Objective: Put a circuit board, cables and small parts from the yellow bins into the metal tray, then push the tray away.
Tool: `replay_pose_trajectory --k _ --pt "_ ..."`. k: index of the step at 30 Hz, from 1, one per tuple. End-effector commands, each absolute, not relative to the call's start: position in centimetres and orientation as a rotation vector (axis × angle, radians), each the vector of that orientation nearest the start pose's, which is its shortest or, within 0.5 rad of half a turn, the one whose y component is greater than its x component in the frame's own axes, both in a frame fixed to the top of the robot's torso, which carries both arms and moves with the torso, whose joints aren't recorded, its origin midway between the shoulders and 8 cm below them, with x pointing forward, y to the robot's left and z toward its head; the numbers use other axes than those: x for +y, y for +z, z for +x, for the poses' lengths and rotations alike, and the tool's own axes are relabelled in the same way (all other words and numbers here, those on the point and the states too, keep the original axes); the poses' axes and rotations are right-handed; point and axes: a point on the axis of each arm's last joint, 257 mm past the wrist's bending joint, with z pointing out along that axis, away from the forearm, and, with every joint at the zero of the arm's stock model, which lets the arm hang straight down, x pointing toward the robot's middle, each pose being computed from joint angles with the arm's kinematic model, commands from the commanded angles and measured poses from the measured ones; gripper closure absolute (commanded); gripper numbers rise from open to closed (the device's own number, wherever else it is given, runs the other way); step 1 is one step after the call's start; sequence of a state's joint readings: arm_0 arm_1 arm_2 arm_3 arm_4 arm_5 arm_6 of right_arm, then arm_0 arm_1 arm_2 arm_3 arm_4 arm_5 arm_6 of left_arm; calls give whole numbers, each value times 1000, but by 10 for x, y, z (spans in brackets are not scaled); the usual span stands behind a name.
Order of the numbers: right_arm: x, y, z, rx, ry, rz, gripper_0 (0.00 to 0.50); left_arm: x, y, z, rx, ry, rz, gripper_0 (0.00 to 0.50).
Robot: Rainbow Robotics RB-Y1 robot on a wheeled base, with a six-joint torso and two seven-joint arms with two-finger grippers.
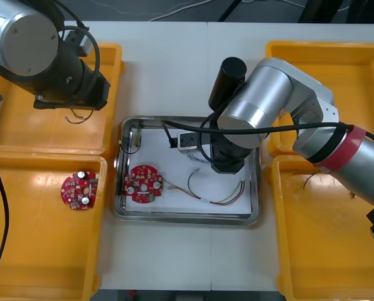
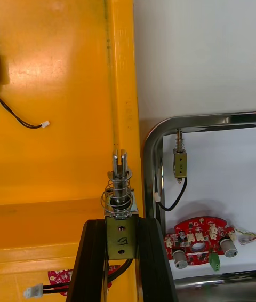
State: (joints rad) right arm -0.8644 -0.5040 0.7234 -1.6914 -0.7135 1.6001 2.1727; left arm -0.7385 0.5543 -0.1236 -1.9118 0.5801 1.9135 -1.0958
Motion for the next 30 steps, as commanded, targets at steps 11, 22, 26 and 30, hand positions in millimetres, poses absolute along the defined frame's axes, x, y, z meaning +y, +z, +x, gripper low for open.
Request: replay_pose_trajectory --k 11,22,26,30 --pt "-100 -144 444 2169 -264 -1670 0 222 -97 496 2531 -19 51 500" --pt "-142 -109 441 2382 -78 -1188 0 191 -108 481 2553 -85 -29 500" --pt "-172 -103 438 2440 -47 -985 0 178 -112 473 2573 -125 -44 500" --pt "-207 -103 434 2495 -35 -787 0 166 -121 466 2593 -145 -72 500"
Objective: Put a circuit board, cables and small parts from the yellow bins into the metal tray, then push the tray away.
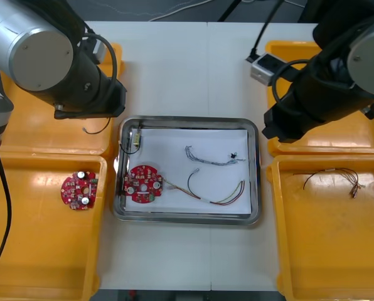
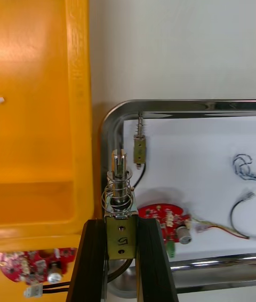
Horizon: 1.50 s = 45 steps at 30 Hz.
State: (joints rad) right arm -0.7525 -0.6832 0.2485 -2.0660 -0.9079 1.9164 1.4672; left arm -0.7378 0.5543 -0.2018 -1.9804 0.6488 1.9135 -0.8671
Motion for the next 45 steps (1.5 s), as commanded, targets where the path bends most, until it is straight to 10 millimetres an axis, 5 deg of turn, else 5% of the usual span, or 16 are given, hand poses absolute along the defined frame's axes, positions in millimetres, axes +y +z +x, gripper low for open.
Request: replay_pose_trajectory --k 1,14,25,38,45 --pt "-212 -103 433 2504 -36 -761 0 164 -124 464 2599 -146 -80 500" --pt "-306 -107 417 2604 -8 -192 0 147 -183 447 2682 -19 -116 500" --pt "-372 -120 385 2620 16 150 0 95 -210 483 2619 -112 -82 500" --pt "-407 -139 363 2644 -30 306 0 52 -214 497 2570 -204 -36 500" --pt "-405 -152 355 2683 -25 303 0 60 -211 506 2542 -163 -54 500"
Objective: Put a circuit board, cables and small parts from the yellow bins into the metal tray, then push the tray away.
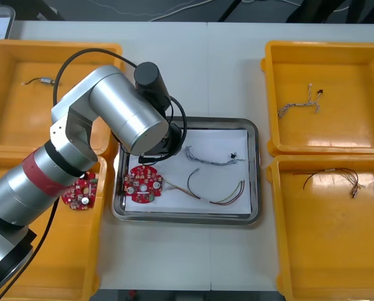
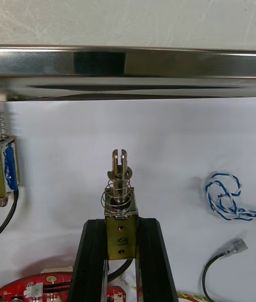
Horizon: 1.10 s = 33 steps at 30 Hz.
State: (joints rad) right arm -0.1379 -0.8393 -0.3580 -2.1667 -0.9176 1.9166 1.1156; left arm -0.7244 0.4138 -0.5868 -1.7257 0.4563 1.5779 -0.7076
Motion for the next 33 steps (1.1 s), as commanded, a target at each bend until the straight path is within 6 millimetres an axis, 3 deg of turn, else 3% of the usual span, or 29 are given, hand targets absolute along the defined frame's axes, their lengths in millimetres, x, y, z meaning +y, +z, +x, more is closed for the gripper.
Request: replay_pose_trajectory --k 1,6,15,16,18,20,26,33 --pt "-404 -153 355 2685 -22 299 0 62 -212 507 2541 -156 -57 500" --pt "-392 -158 354 2694 28 281 0 70 -217 521 2524 -137 -72 500" --pt "-394 -161 352 2697 24 298 0 65 -215 517 2533 -163 -76 494" --pt "-394 -161 352 2696 23 301 0 64 -215 516 2533 -163 -73 446" --pt "-395 -162 352 2696 20 306 0 65 -213 516 2530 -162 -78 112" --pt "-395 -162 352 2696 22 307 0 64 -210 515 2528 -167 -82 0" --pt "-395 -161 352 2694 25 320 0 63 -191 509 2527 -214 -116 0" --pt "-390 -160 352 2692 34 300 0 79 -160 494 2547 -189 -150 0"
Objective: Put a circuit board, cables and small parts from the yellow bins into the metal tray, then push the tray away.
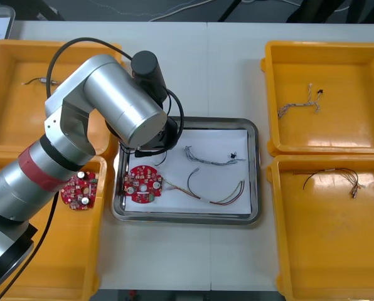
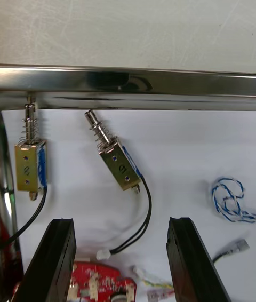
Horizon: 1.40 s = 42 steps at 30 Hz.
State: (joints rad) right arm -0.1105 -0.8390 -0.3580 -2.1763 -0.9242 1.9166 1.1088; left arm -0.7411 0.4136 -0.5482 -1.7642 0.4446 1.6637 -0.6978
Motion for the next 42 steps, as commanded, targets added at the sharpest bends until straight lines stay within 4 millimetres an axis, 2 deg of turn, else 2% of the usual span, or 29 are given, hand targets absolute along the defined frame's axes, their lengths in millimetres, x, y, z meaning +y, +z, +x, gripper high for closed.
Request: replay_pose_trajectory --k 1,5,7,11,15,20,23,27,29,32,35,38,42 --pt "-388 -160 353 2694 37 294 0 83 -153 492 2551 -189 -154 0" --pt "-378 -159 357 2700 46 254 0 101 -128 486 2555 -171 -168 0" --pt "-370 -159 359 2704 53 216 0 115 -112 482 2556 -169 -165 0" --pt "-351 -156 365 2704 63 131 0 128 -91 482 2552 -202 -121 0" --pt "-322 -152 370 2703 69 -10 0 150 -75 488 2533 -197 -84 0" --pt "-275 -153 369 2697 62 -234 0 189 -59 497 2510 -197 -186 0" --pt "-253 -153 368 2686 51 -343 0 204 -57 494 2531 -227 -214 0" --pt "-219 -158 363 2666 42 -522 0 235 -61 486 2553 -236 -250 0" --pt "-201 -160 362 2656 54 -587 0 252 -64 482 2562 -207 -229 0" --pt "-170 -167 358 2633 71 -701 0 288 -73 475 2582 -136 -183 0" --pt "-147 -173 356 2606 61 -783 0 315 -82 465 2607 -84 -139 0" --pt "-126 -181 354 2576 41 -860 0 336 -92 452 2645 -58 -110 0" --pt "-108 -193 349 2572 30 -942 0 361 -103 437 2682 -8 -93 0"
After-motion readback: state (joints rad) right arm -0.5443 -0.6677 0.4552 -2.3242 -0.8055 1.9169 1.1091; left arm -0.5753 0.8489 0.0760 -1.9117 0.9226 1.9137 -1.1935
